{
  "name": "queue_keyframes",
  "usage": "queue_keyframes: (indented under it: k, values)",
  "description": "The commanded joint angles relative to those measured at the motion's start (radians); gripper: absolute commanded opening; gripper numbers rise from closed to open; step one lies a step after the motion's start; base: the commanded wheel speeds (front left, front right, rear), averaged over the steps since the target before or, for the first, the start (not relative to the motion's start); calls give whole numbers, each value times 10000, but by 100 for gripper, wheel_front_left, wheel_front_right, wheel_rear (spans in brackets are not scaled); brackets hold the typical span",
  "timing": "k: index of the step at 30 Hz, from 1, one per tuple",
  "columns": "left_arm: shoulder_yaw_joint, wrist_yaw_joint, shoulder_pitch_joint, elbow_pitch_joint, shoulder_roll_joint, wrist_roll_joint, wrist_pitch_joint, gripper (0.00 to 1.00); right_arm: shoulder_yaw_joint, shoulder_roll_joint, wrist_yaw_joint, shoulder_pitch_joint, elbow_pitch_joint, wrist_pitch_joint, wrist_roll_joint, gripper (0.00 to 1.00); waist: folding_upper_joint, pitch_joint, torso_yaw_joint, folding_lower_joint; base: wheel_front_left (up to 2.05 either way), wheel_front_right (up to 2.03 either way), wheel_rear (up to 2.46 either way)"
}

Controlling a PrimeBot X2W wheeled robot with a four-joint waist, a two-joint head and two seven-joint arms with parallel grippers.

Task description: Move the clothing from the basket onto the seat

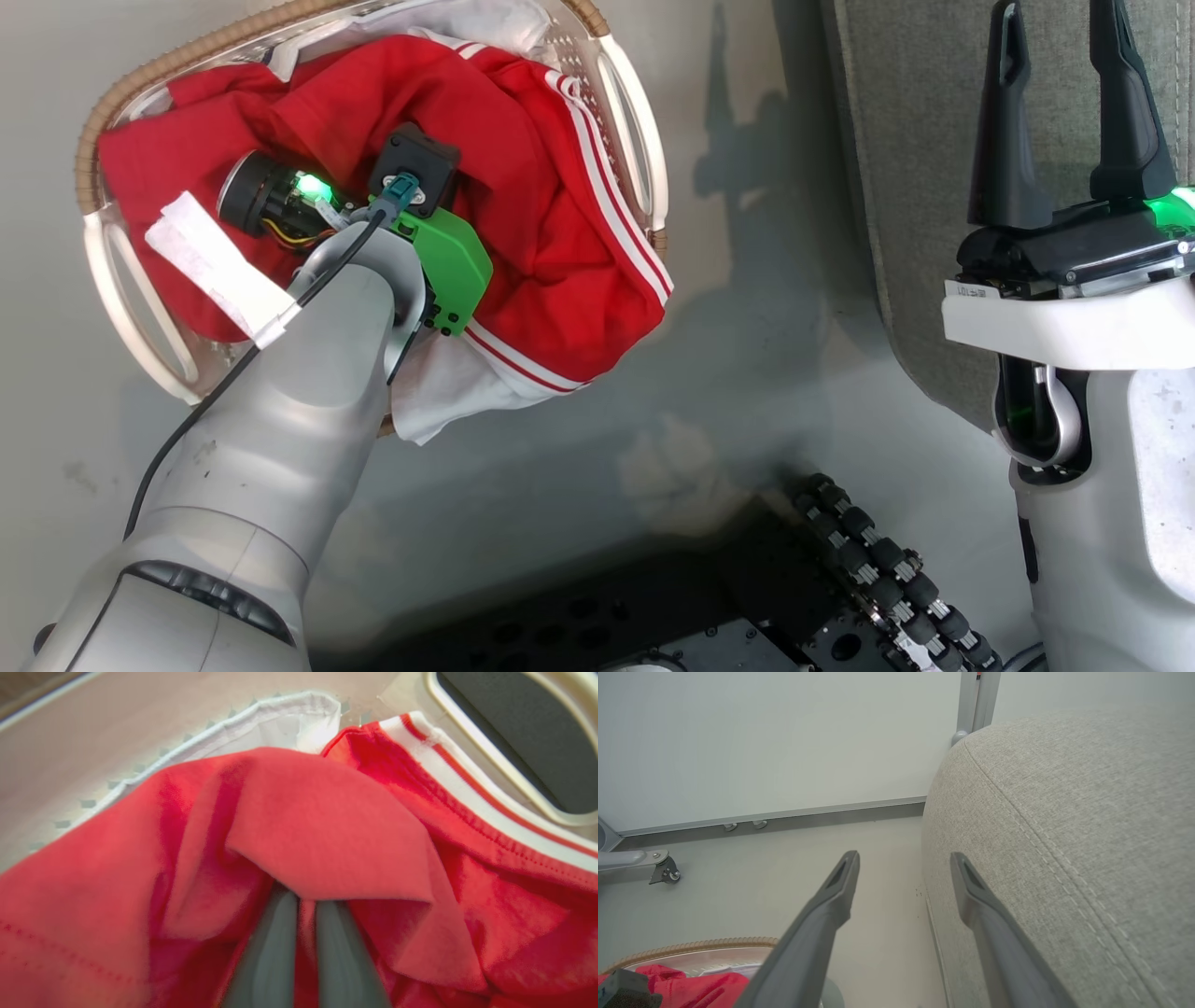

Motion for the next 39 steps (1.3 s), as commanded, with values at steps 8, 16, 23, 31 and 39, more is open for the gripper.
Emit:
queue_keyframes:
  k: [8,16,23,31,39]
  values:
    - [48,93,599,-955,34,-257,-76,0,-29,-31,1,-143,241,-46,-185,100,-1,-663,413,-1,0,0,0]
    - [430,187,2069,-2997,398,-255,-81,0,4,-35,1,107,622,-46,-552,100,-1,-2067,926,-1,0,0,0]
    - [855,201,3478,-4883,766,-106,-82,0,34,-35,1,645,1080,-47,-889,100,-1,-3616,1366,-1,0,0,0]
    - [1340,292,4872,-6678,1020,24,-84,0,-12,-35,1,1508,1630,-46,-1179,100,-1,-5338,1692,-1,0,0,0]
    - [1710,467,5590,-7906,1025,116,-83,0,-8,-36,1,2310,1960,-46,-1369,100,-1,-6600,1876,-1,0,0,0]
